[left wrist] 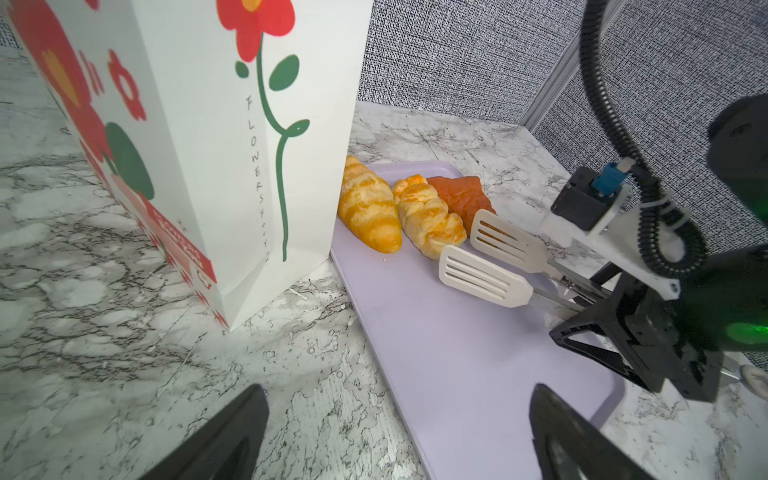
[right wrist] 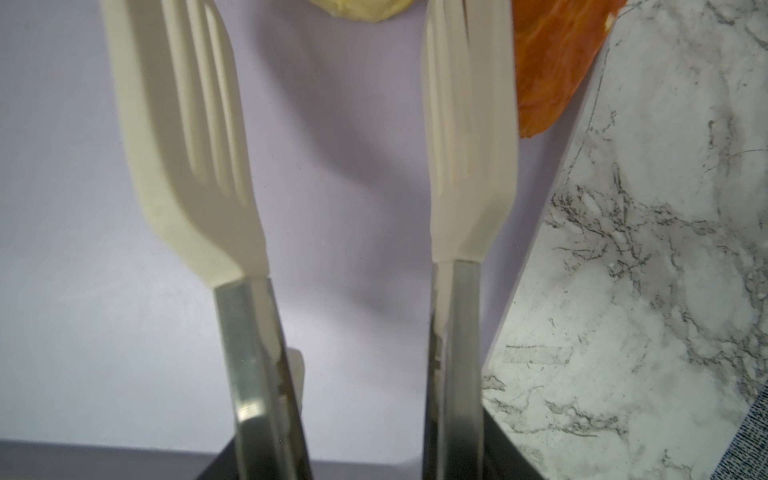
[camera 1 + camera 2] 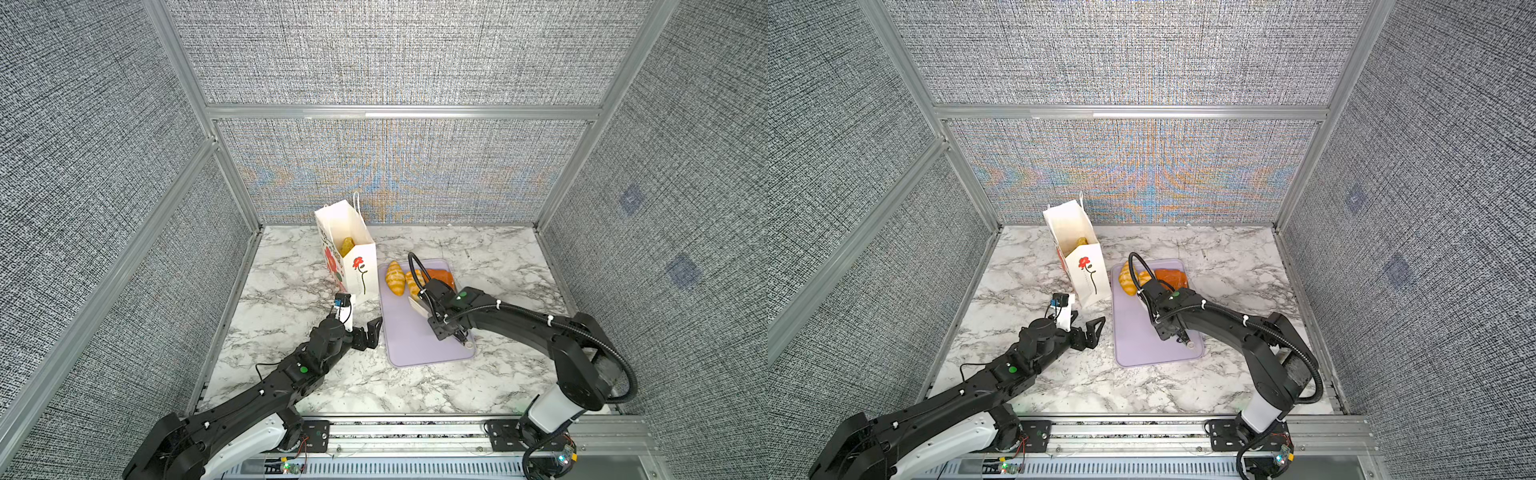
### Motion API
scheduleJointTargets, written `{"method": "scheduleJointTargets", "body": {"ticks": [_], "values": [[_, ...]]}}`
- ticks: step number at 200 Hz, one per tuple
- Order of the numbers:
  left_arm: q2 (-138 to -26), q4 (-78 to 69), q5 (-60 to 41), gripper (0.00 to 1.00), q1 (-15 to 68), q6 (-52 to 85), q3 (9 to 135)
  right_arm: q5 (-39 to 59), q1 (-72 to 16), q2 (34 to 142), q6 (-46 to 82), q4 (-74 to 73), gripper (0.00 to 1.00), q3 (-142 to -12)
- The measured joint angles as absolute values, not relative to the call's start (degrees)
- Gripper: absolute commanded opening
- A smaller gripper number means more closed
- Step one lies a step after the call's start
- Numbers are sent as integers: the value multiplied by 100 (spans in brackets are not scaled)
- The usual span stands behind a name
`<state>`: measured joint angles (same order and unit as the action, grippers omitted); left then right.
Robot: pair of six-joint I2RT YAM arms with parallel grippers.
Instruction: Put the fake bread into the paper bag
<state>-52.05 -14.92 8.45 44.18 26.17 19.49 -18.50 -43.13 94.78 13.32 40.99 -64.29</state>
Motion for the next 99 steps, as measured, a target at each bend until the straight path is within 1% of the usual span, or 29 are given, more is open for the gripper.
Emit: {"method": "scheduleJointTargets", "body": {"ticks": [99], "values": [[-5113,-1490,884,99,4421,2609,1881,-2053,-4233,10143,1559,4178,55,-7006]]}}
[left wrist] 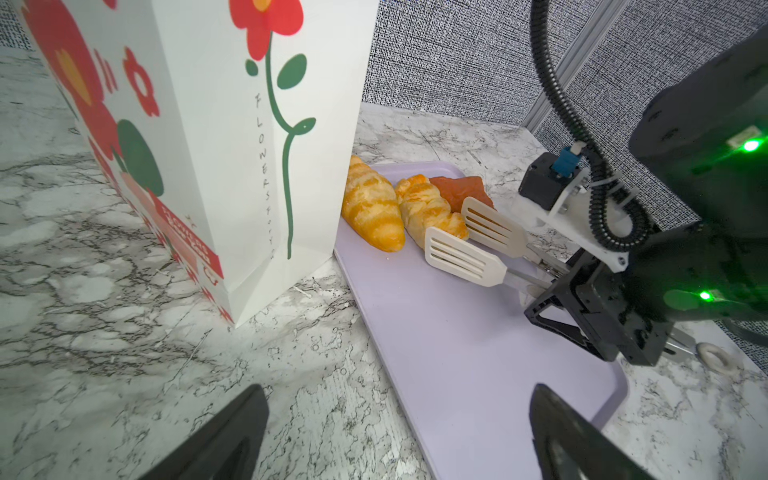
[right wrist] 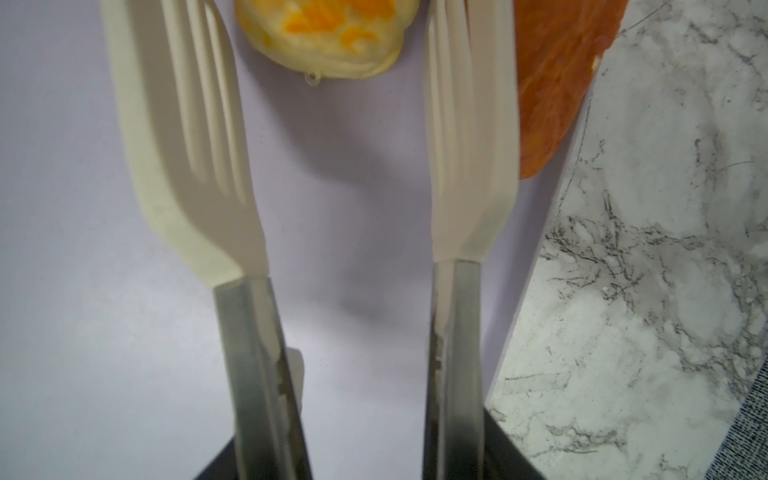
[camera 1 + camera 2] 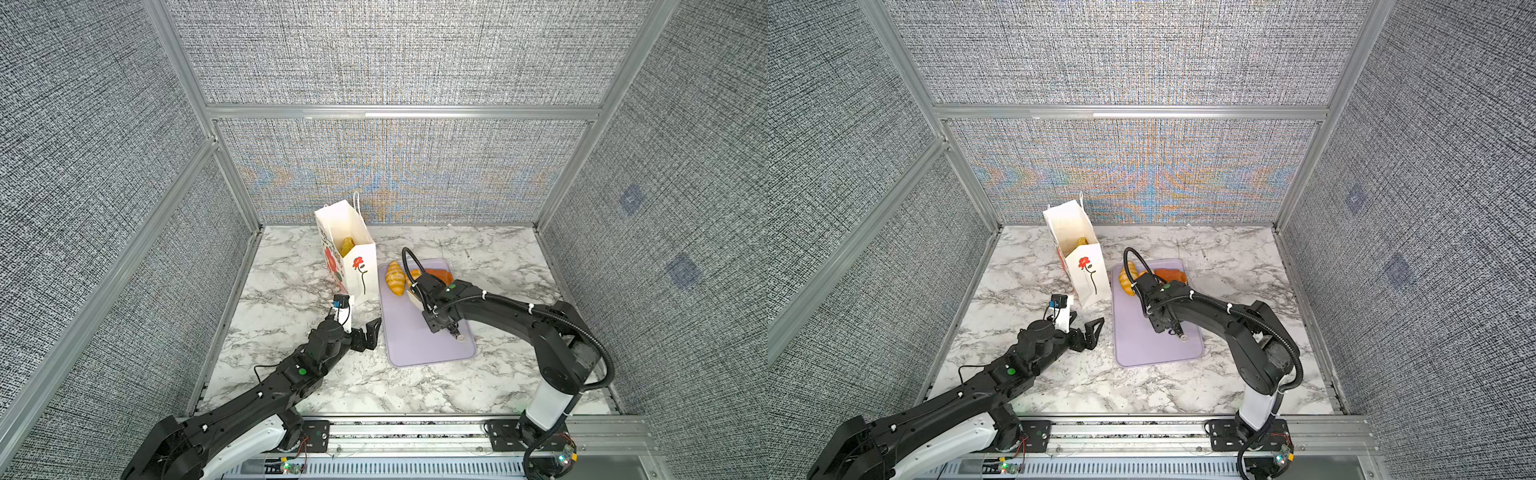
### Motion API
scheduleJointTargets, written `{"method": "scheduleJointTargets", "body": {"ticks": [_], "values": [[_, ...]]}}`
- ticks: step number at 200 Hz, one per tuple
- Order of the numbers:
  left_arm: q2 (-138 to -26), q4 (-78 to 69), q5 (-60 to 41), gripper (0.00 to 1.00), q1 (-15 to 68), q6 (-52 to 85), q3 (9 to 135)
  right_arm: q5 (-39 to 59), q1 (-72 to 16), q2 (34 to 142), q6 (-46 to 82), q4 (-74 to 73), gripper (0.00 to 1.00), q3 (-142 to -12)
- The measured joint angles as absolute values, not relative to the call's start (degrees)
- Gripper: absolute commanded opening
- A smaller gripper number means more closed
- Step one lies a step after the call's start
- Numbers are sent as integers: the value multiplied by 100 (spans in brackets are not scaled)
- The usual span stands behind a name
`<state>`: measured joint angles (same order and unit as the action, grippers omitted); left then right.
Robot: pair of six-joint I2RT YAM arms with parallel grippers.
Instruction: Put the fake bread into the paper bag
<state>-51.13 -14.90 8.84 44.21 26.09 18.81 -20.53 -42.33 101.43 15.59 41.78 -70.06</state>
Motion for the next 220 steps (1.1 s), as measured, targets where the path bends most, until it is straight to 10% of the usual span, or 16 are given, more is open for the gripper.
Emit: {"method": "scheduleJointTargets", "body": {"ticks": [220], "values": [[-5205,-1485,871,99,4458,2526,2058,-1903,-4091,10038,1426,4403,31,-7133]]}}
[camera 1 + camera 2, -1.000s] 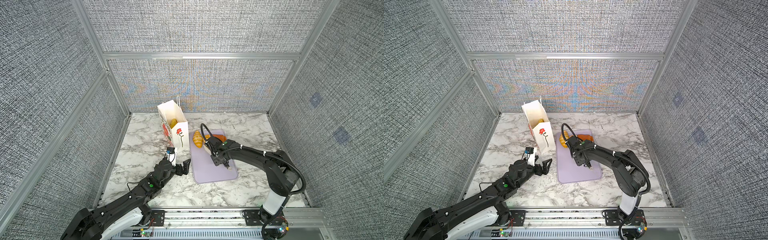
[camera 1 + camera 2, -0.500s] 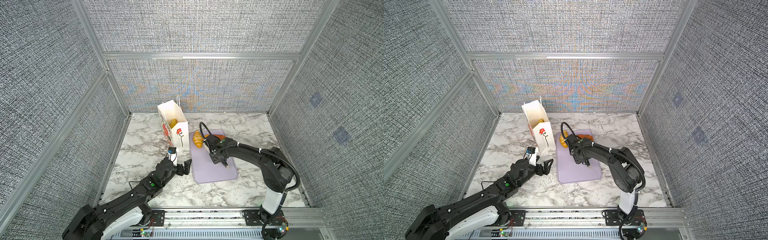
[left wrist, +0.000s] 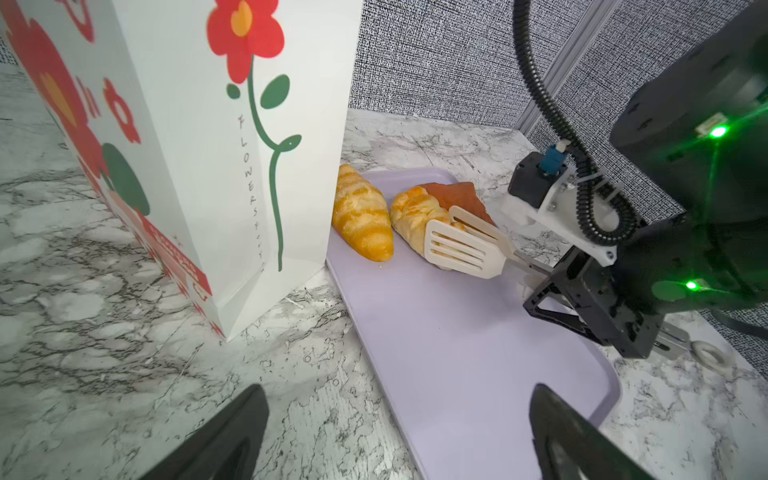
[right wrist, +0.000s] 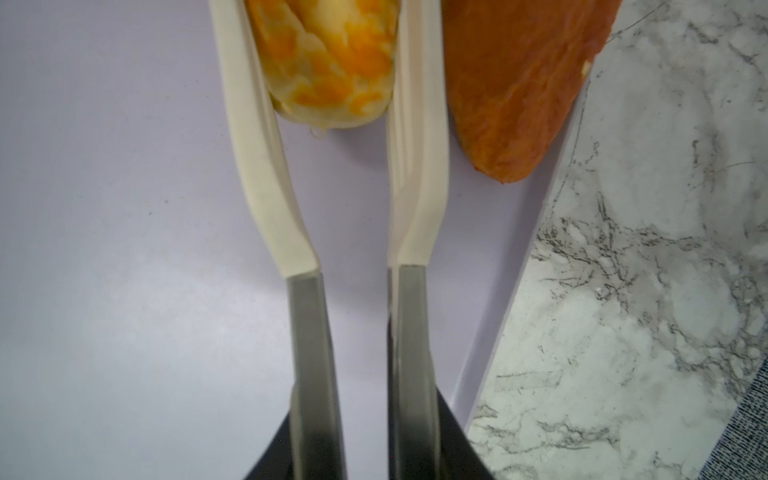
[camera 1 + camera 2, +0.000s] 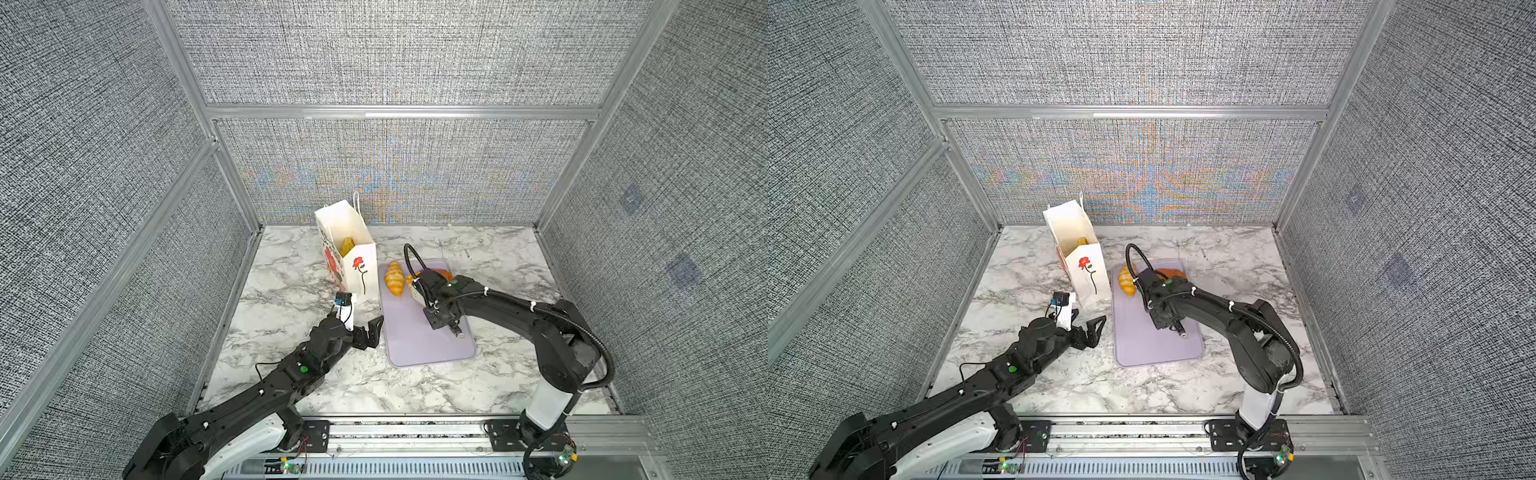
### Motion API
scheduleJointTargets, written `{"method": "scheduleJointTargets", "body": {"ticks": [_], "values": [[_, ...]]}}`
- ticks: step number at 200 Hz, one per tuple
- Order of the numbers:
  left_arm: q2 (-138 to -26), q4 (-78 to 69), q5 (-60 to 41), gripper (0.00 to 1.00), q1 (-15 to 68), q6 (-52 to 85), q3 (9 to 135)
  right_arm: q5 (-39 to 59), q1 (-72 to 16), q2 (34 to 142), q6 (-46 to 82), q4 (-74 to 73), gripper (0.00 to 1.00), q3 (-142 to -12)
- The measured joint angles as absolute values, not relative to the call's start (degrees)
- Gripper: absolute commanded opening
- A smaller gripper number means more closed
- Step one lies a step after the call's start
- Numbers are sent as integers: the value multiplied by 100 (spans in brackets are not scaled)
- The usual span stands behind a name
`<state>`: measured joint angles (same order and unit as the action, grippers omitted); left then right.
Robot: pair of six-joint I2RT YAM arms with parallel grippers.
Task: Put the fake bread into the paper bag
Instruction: 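Squeeze the tongs shut on the pale croissant with the right gripper, then lift the croissant in the tongs over to the bag opening, right gripper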
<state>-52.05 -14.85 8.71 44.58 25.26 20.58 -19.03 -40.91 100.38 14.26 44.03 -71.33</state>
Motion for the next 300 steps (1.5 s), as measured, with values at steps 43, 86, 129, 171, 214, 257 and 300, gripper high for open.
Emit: {"method": "scheduleJointTargets", "body": {"ticks": [43,86,129,171,214,257,300], "values": [[-5140,-1389,902,99,4458,2438,2158,-1900,-4088,9640,1396,4493,30,-7041],[-5068,-1201,904,99,4458,2355,2373,-1903,-4086,9212,1352,4609,30,-7065],[-5070,-1020,897,99,4460,2171,2639,-1918,-4097,8746,1345,4751,30,-7223],[-5177,-1000,880,99,4460,1988,2877,-1944,-4171,8390,1308,4842,30,-7417],[-5280,-845,882,99,4460,1820,3120,-1922,-4311,8182,1273,4991,30,-7721],[-5266,-744,1013,99,4458,1645,3424,-1914,-4434,8090,1184,5033,30,-8101],[-5181,-454,1232,100,4438,1542,3673,-1881,-4580,7950,1031,5022,30,-8438]]}}
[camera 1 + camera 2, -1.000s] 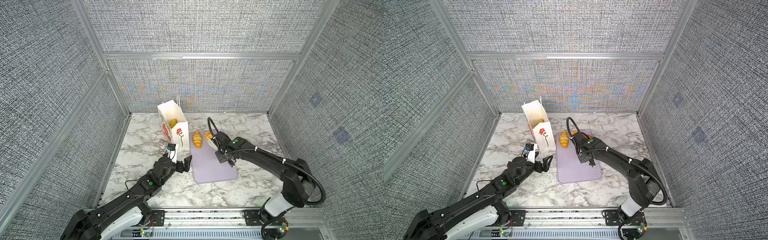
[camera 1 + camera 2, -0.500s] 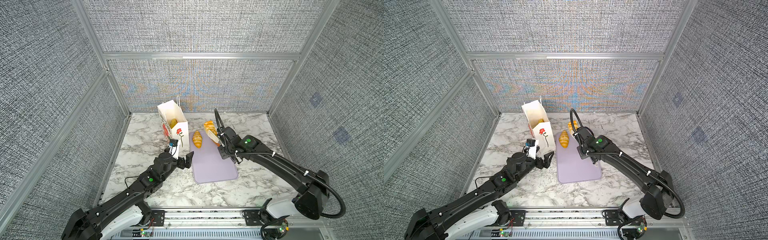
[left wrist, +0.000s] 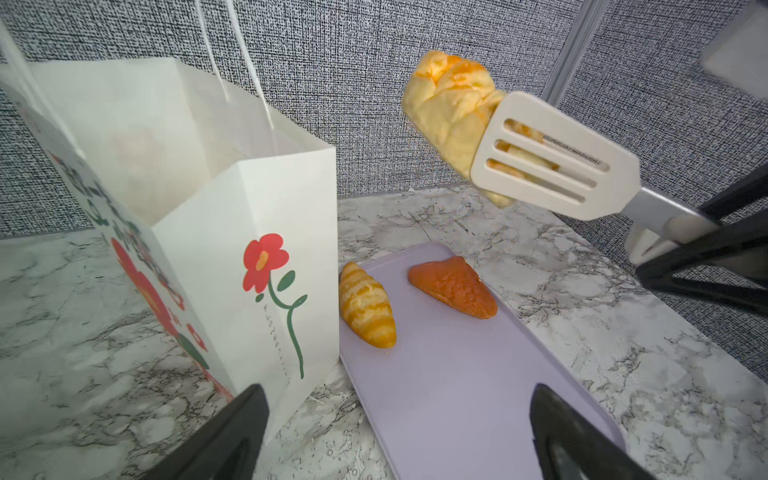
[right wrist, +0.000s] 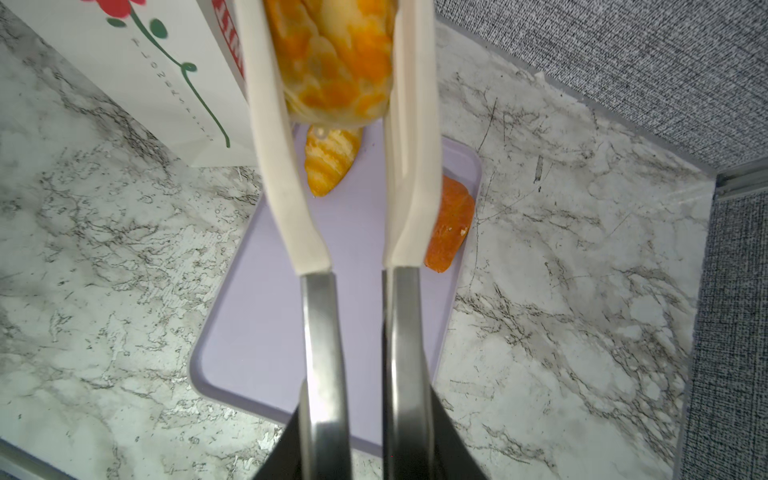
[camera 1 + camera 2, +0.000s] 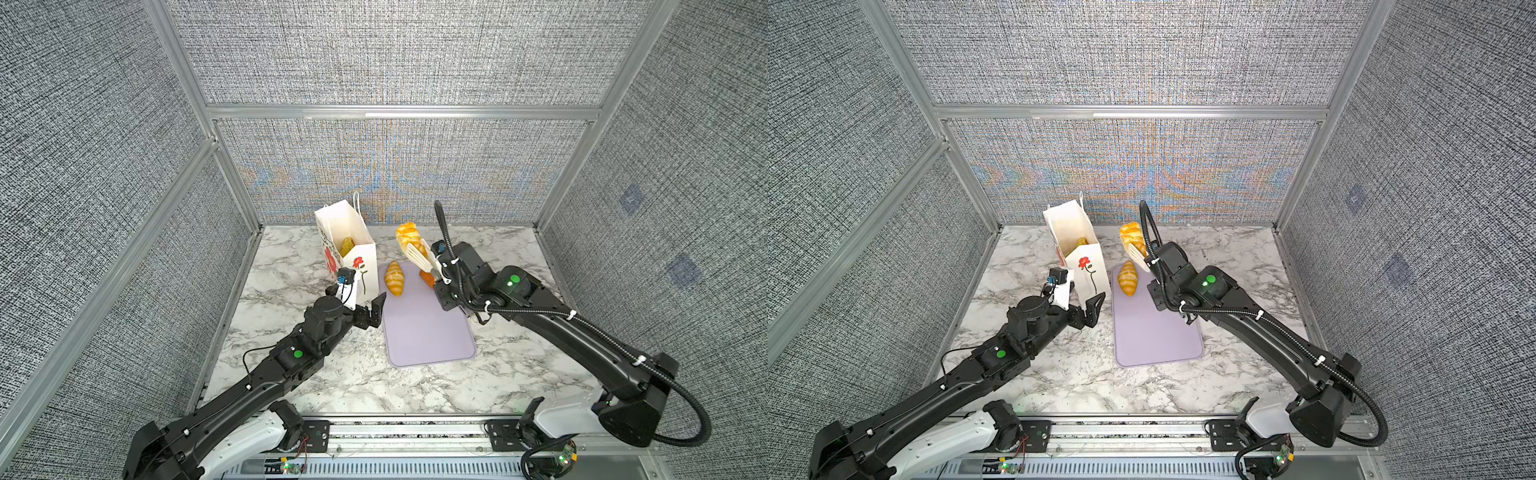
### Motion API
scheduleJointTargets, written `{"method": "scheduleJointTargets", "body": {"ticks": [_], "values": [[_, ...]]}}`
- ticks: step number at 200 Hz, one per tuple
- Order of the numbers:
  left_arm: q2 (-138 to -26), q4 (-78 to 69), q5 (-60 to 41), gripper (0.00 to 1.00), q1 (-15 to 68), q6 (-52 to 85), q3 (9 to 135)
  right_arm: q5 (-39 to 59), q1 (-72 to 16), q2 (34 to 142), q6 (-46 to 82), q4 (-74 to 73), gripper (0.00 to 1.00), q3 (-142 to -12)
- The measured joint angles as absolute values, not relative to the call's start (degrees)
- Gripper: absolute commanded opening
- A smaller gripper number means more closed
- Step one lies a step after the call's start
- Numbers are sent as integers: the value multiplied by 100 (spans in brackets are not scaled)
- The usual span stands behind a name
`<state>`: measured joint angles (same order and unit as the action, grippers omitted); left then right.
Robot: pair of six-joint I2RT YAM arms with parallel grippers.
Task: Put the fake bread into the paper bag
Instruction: 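Lift the croissant in the tongs over to the bag opening, right gripper, then lower the croissant into the bag and open the tongs, right gripper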
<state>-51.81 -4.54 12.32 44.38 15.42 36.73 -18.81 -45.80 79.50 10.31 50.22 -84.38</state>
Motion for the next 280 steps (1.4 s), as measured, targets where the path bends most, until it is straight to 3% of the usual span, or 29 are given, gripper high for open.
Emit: {"method": "scheduleJointTargets", "body": {"ticks": [67,128,280], "values": [[-4783,-34,1634,100,4193,1610,3645,-1835,-4960,8128,854,4984,30,-9107],[-4460,145,1350,99,3603,1699,3524,-1750,-5293,8829,646,4943,31,-9863],[-4093,276,1035,100,3127,1831,3269,-1330,-4954,10543,467,4899,31,-11579]]}}
